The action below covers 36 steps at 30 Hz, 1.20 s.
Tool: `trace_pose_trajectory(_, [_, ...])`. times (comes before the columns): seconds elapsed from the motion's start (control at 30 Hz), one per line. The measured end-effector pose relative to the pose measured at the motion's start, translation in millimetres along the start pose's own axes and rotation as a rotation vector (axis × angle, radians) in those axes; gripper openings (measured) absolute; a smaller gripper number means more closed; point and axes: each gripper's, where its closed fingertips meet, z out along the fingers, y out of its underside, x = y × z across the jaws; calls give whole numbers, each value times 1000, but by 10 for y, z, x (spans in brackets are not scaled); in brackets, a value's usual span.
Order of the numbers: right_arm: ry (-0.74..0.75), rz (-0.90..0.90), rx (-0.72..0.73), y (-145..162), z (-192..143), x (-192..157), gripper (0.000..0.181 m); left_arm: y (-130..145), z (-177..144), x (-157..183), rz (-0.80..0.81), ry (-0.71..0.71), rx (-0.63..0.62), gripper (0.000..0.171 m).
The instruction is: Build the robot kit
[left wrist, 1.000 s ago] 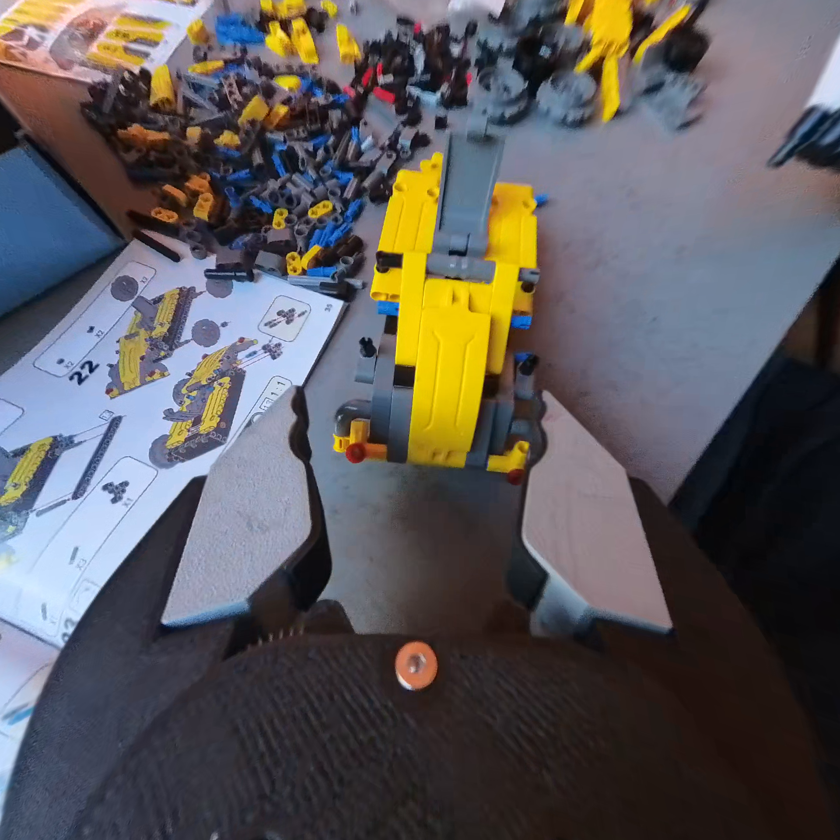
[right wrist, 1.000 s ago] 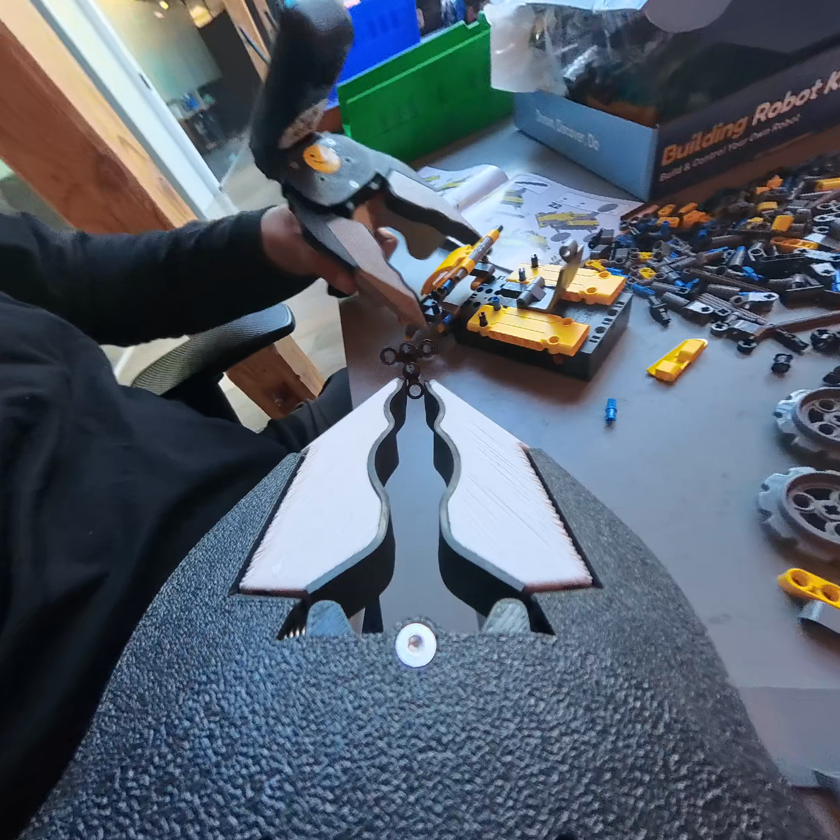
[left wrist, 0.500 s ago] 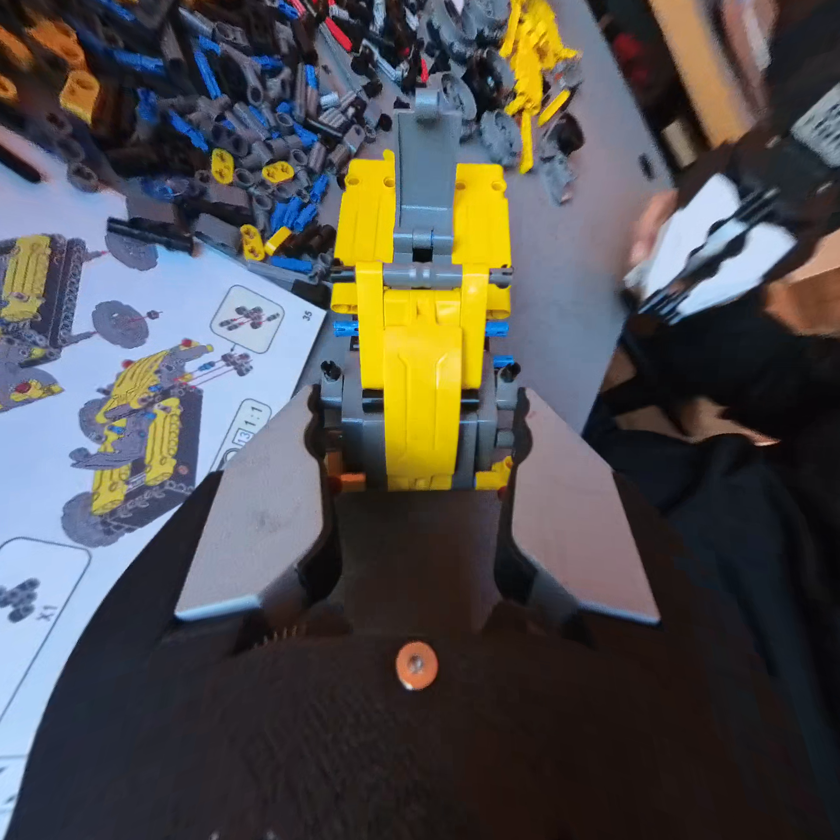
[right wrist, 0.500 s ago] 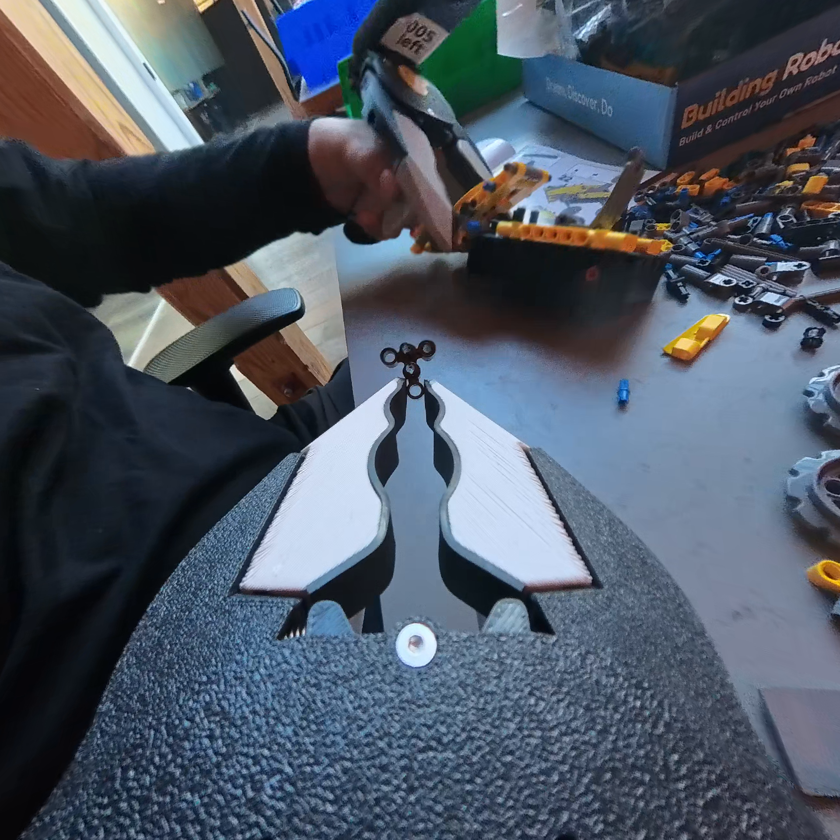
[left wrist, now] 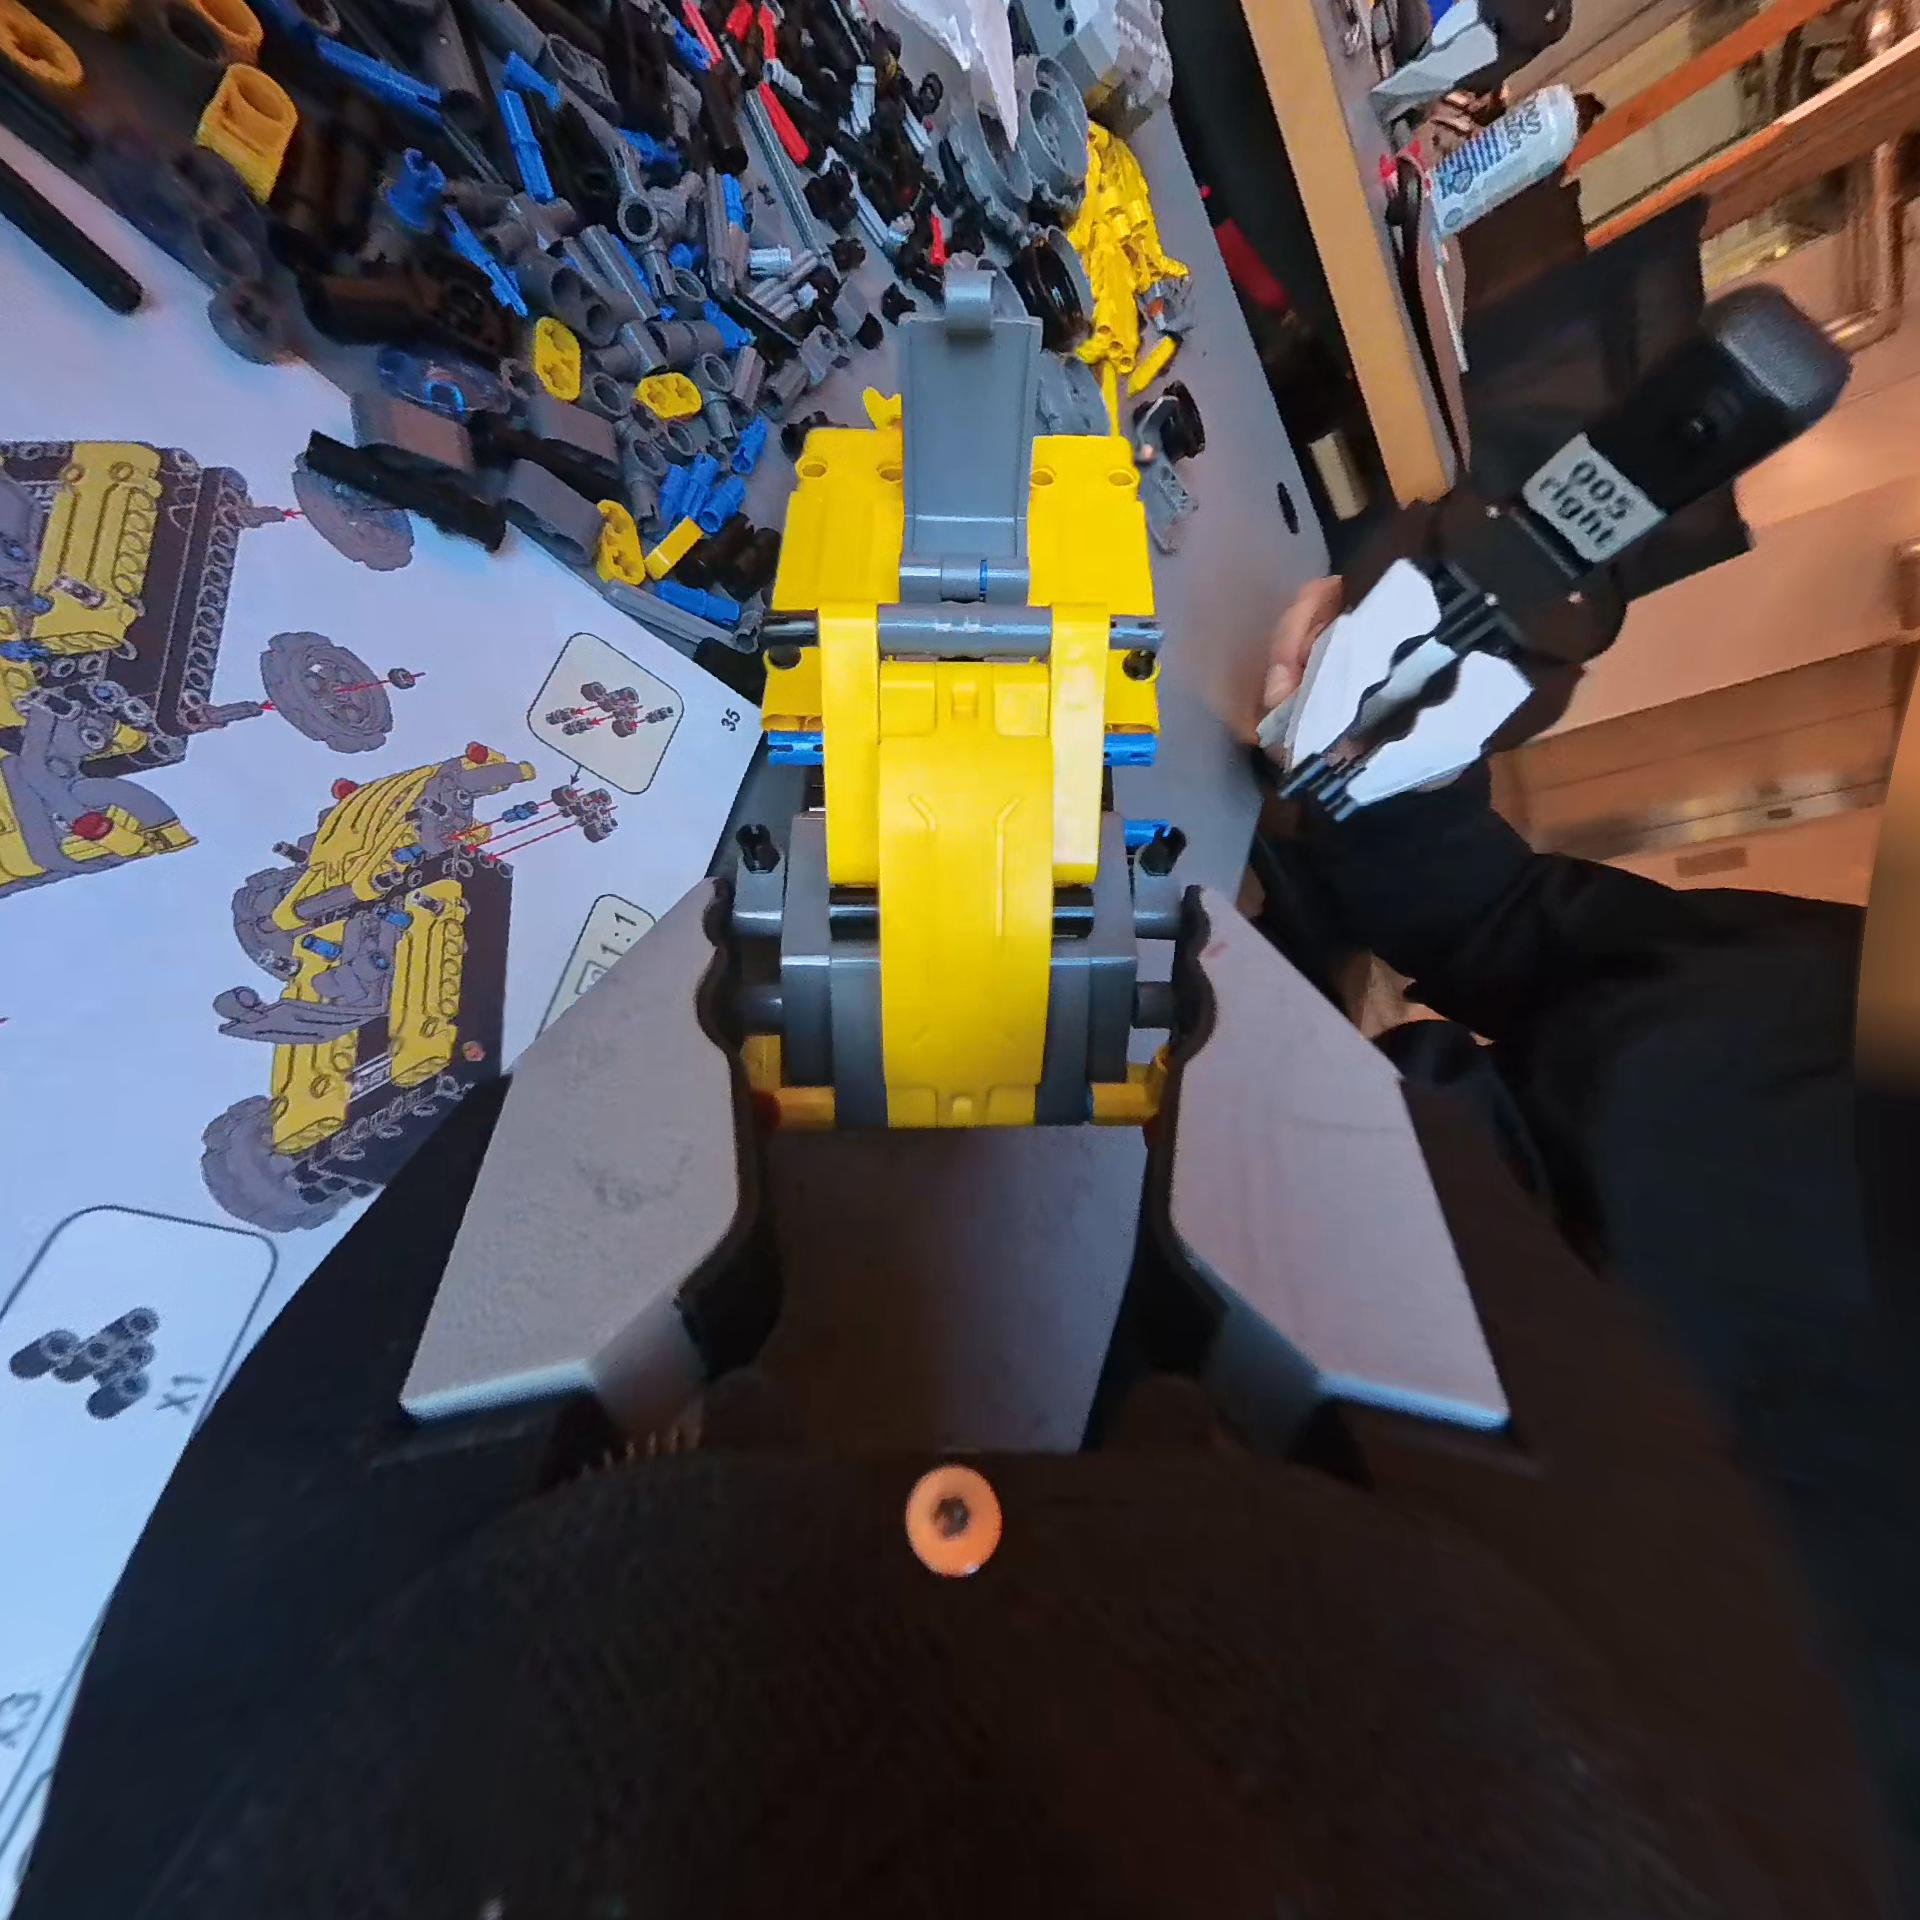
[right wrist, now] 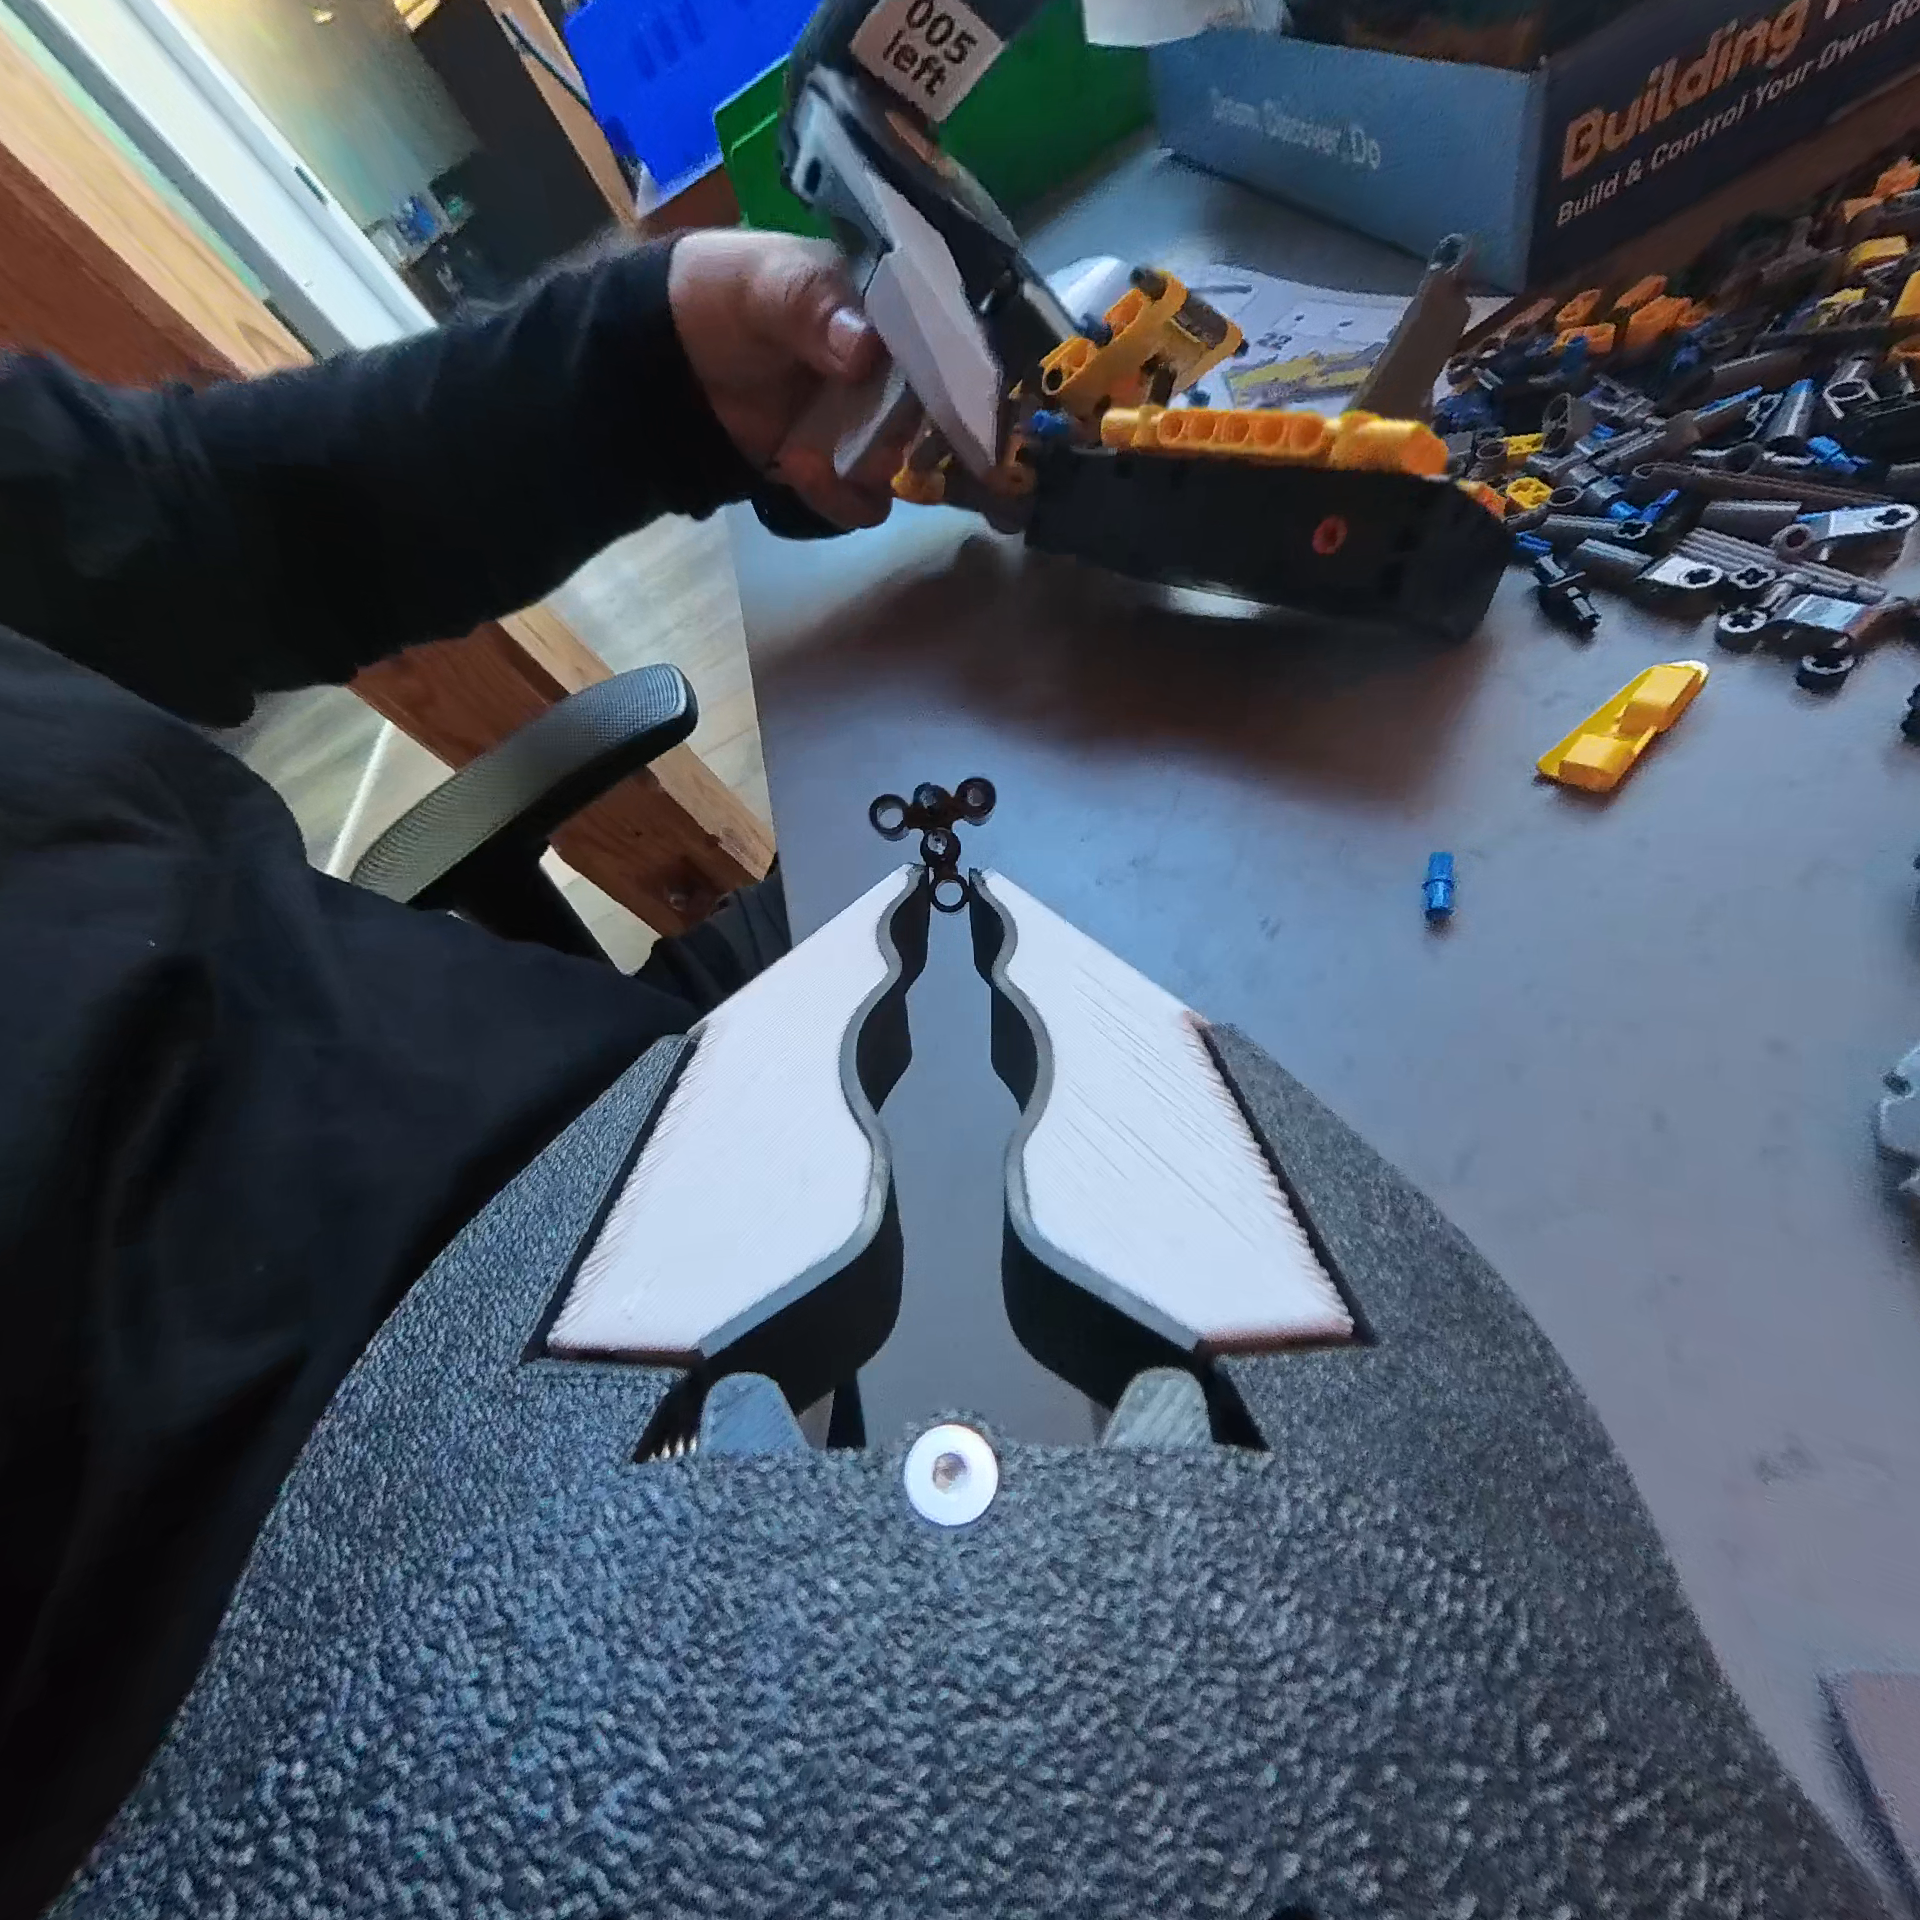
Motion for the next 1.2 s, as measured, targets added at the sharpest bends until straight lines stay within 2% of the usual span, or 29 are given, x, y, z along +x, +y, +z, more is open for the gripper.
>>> trace_pose_trajectory(0.07, [-6,-14,8,-26,3,0,7,31,39,-2,77,-66,6,81])
trace_pose_trajectory(0.23, [6,-42,-30,-3,44,49,7,153,143,-33,375,-334,6,81])
trace_pose_trajectory(0.4, [-4,25,-47,4,81,96,7,177,173,-47,484,-428,29,82])
trace_pose_trajectory(0.6, [3,164,-170,183,161,141,7,195,191,-63,567,-490,31,82])
trace_pose_trajectory(0.77, [-11,210,-235,278,236,118,7,190,189,-62,537,-469,30,82])
trace_pose_trajectory(1.07, [-23,211,-236,251,293,76,7,107,144,-23,317,-288,105,82])
trace_pose_trajectory(1.2, [-28,216,-241,282,302,89,7,103,141,-24,320,-291,111,82])
